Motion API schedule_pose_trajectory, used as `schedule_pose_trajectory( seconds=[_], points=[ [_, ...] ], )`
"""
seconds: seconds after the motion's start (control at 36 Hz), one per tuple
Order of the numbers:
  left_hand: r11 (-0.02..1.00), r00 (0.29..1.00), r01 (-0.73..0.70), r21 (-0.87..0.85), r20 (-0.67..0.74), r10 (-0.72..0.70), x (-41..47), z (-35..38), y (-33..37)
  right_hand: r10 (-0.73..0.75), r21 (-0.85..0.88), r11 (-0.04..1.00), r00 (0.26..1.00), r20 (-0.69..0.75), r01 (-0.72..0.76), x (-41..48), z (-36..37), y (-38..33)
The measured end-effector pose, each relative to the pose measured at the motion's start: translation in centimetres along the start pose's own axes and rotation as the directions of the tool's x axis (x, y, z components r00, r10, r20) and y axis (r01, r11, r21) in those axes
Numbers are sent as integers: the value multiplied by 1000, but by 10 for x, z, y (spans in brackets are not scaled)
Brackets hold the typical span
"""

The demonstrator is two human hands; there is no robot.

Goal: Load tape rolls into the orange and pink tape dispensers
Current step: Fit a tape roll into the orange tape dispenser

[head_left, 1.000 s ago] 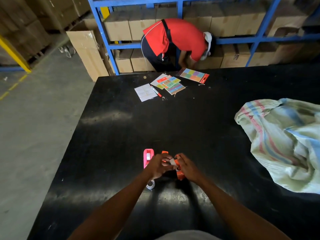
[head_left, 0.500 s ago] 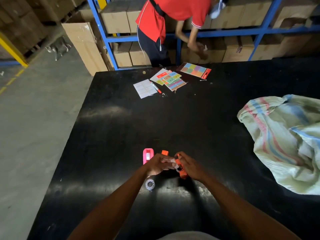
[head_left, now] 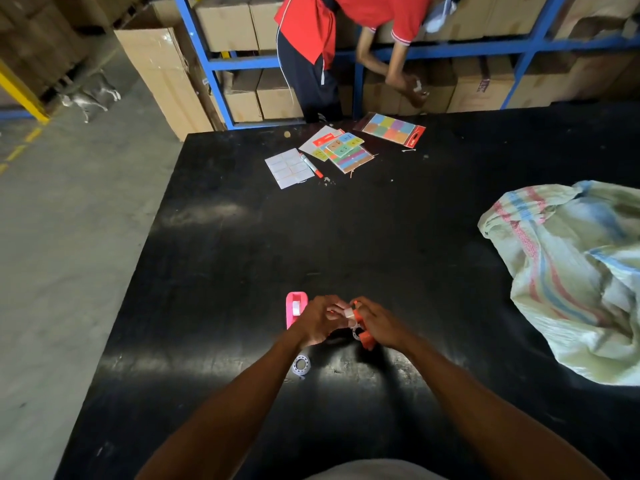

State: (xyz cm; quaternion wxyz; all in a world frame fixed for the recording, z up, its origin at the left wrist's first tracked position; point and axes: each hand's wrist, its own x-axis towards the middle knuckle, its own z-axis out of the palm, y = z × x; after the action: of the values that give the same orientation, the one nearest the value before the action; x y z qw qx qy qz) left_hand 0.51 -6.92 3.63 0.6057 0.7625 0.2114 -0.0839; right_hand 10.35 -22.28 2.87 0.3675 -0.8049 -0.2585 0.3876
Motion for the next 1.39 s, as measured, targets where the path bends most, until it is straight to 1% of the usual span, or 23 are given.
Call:
schedule_pose_trajectory(
  seconds=[0.19,0.28,0.33,0.42,0.47,0.5,0.56,0.64,0.72,0.81,0.86,0.97,1.06,1.11,1.14,1.17,1.19,1.22,1.25,1.28,1.33,1.36,1.39],
  points=[
    [994,980,-108,26,-164,111,-1,17,-7,0,130,991,995,-95,12,5,14,4],
    [988,965,-143,61,-211,153,-4,20,-12,-6,146,989,993,-117,24,5,15,6],
    [985,967,-166,52,-186,173,-3,18,-13,7,164,986,991,-137,16,6,15,6],
    [986,983,-166,-34,-82,163,-1,15,-15,33,153,988,982,-184,-5,9,18,11],
    [992,990,-125,25,-60,126,2,11,-20,63,120,992,974,-219,-38,11,19,15],
    [992,992,-94,89,-79,101,3,10,-22,77,104,993,967,-243,-53,12,18,16],
    [967,982,-35,251,-173,80,7,7,-32,93,107,992,955,-281,-65,9,17,11],
    [924,959,69,376,-280,42,16,8,-41,99,106,992,958,-271,-73,12,15,13],
    [845,954,183,502,-298,-30,27,13,-38,103,126,989,959,-265,-71,17,14,17],
    [752,950,252,609,-304,-73,41,19,-39,111,159,985,960,-259,-71,22,13,20],
    [700,947,286,654,-303,-104,50,22,-41,109,158,985,963,-247,-71,25,12,21],
    [634,938,336,697,-308,-159,62,26,-41,113,145,986,969,-218,-83,31,9,22],
    [609,936,347,713,-300,-182,70,28,-40,105,130,988,970,-218,-78,35,9,25],
    [639,933,351,684,-315,-175,74,27,-39,88,113,992,972,-218,-64,38,10,26],
    [670,933,346,657,-318,-170,76,26,-37,87,112,992,972,-220,-63,40,10,26],
    [726,935,326,606,-322,-151,76,24,-32,86,108,992,970,-227,-63,41,9,27],
    [800,936,306,516,-314,-155,77,22,-29,82,105,993,968,-239,-58,41,8,26],
    [879,940,281,384,-295,-172,76,20,-24,79,105,993,964,-253,-53,42,7,25],
    [937,947,259,234,-253,-199,77,19,-20,77,106,993,962,-263,-51,41,5,24],
    [965,953,248,81,-202,-228,75,17,-17,80,104,993,960,-268,-54,40,4,23],
    [943,953,254,-216,-110,-282,70,11,-13,87,101,993,956,-280,-60,38,2,21],
    [915,954,254,-313,-72,-290,67,8,-10,86,103,993,954,-287,-59,37,0,20],
    [897,958,249,-366,-46,-284,62,5,-6,82,104,993,953,-291,-53,36,-1,18]
  ],
)
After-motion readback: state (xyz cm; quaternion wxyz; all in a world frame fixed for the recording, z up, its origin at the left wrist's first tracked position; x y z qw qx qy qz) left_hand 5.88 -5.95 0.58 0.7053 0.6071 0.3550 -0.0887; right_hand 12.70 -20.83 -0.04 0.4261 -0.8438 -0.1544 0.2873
